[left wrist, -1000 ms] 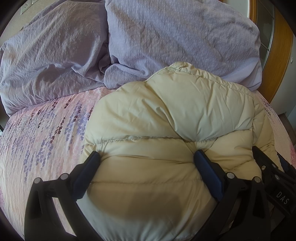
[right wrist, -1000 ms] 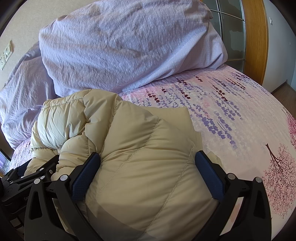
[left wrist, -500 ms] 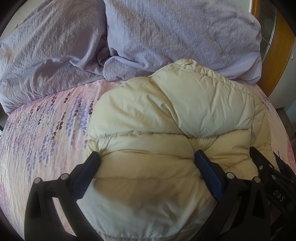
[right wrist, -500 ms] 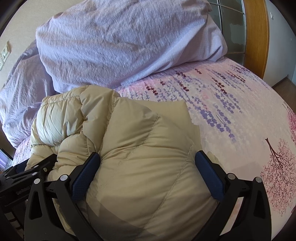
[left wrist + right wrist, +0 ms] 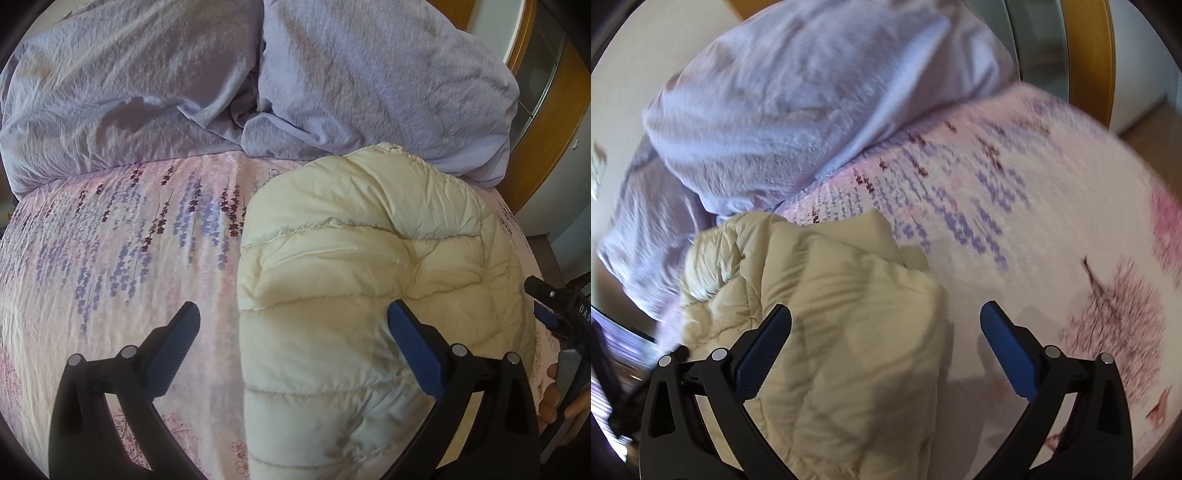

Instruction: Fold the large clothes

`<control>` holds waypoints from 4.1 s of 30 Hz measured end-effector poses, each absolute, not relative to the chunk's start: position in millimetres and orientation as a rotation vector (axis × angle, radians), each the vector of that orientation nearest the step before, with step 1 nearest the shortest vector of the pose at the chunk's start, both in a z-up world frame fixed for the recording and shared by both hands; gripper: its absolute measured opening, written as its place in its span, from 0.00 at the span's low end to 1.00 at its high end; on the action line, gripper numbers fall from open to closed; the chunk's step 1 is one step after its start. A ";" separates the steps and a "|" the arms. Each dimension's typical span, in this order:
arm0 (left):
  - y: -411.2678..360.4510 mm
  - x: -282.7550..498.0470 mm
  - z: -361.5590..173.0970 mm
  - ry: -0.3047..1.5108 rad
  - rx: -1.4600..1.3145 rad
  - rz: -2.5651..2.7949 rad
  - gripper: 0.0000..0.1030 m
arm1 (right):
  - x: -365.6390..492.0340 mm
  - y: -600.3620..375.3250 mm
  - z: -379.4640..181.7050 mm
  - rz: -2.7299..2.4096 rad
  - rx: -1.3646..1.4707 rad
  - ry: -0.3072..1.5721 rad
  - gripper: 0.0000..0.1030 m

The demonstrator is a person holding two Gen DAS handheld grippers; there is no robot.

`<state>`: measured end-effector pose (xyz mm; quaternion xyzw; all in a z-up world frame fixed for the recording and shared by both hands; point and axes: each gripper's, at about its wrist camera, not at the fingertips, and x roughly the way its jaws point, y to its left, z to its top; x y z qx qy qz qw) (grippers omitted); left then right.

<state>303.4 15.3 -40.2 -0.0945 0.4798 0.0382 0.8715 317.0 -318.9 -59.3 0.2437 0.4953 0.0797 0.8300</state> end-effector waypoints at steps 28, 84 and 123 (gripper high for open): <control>25.2 286.5 -34.3 1.053 -0.236 0.014 0.98 | 325.2 -278.5 -114.6 0.543 0.724 1.371 0.85; 173.8 293.2 -19.4 0.939 -0.591 0.069 0.25 | 401.7 -149.7 -44.0 0.734 0.578 1.317 0.47; 128.8 351.2 -43.1 0.873 -0.200 0.239 0.94 | 356.7 -97.5 -1.6 0.440 0.026 0.779 0.90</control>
